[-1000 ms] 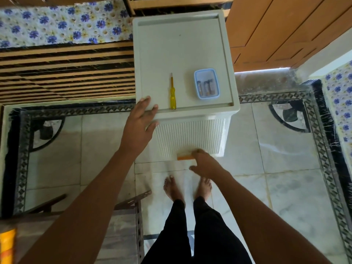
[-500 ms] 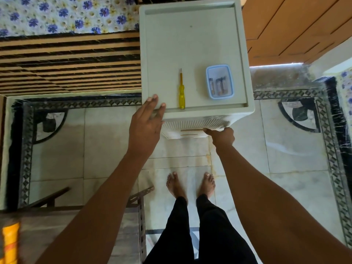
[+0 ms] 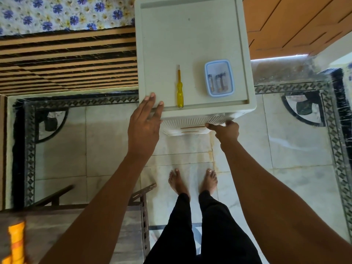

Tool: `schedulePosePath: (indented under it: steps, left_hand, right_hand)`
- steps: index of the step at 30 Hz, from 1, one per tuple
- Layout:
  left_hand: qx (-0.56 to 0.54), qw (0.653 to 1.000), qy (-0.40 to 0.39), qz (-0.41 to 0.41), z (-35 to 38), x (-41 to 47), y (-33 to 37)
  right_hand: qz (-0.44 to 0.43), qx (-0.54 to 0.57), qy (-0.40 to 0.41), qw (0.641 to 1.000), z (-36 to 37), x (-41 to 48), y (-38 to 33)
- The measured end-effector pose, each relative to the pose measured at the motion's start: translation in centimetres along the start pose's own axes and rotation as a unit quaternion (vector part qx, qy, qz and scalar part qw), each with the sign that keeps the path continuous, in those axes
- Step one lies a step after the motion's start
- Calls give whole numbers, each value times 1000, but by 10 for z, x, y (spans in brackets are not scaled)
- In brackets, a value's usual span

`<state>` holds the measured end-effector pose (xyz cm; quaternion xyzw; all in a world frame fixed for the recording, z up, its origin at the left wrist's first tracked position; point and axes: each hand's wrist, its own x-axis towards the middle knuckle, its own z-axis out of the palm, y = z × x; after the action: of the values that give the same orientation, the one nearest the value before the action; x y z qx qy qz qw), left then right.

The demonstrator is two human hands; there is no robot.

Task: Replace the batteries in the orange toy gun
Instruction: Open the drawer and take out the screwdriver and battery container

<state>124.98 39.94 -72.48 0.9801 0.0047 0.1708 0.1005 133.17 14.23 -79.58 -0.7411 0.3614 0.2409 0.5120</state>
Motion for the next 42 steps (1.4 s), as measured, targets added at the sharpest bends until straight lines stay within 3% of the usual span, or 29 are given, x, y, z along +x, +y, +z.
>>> schedulePosePath:
  steps: [3,8,11,17,21,26,33,38,42]
  left_hand:
    - [-9,1000,5,-9,0,0,1]
    - [-24,1000,-13,-15,-1,0,5]
    - [-59,997,-32,-44,-5,1,10]
    - [-127,981,-61,-133,-26,9,29]
    - [-132,962,-82,-224,-37,33,51]
    - [-111,956,-111,-248,-37,74,72]
    - [-88,941,-167,-280,-26,110,83]
    - [-172,917,-177,-313,-32,96,75]
    - [-245,899,-155,-329,-53,76,75]
  right_hand:
    - [-29,-10,-18,999,-7,2,-1]
    - [12,128,-114,985,-18,-6,1]
    - [10,128,-124,984,-22,-21,2]
    - [-131,26,4,991,-31,-69,-14]
    - [-254,37,68,964,-36,-106,-46]
    - [-330,11,169,929,-29,-105,-83]
    - [-252,-160,126,946,-24,-76,-118]
    - [-232,-173,72,954,-28,-83,-128]
    - [-212,-96,49,971,-32,-104,-123]
